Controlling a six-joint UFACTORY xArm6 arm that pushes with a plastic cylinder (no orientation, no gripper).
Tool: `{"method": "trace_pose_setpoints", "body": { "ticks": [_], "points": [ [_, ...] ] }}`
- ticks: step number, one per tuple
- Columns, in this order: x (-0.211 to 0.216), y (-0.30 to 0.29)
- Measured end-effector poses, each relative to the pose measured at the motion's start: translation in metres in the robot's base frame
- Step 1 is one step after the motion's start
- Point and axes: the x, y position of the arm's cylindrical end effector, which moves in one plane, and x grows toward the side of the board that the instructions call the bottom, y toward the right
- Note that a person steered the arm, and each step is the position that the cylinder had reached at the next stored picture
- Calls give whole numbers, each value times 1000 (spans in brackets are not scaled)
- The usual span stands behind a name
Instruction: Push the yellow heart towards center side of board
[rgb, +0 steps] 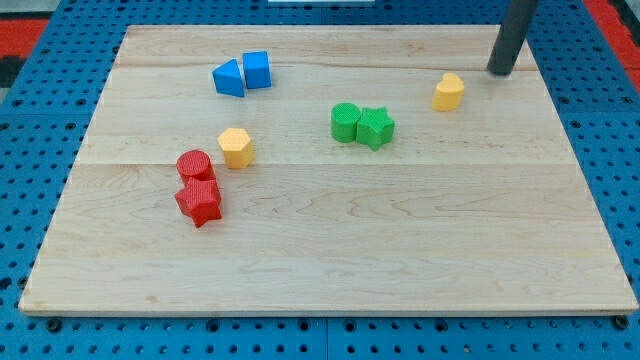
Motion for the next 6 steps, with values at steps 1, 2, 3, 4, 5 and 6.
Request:
{"method": "trace_pose_setpoints", "body": {
  "ticks": [1, 2, 3, 4, 5, 6],
  "points": [
    [37, -58],
    [27, -69],
    [26, -1],
    [0, -28],
    [2, -102],
    [-7, -104]
  ]
}}
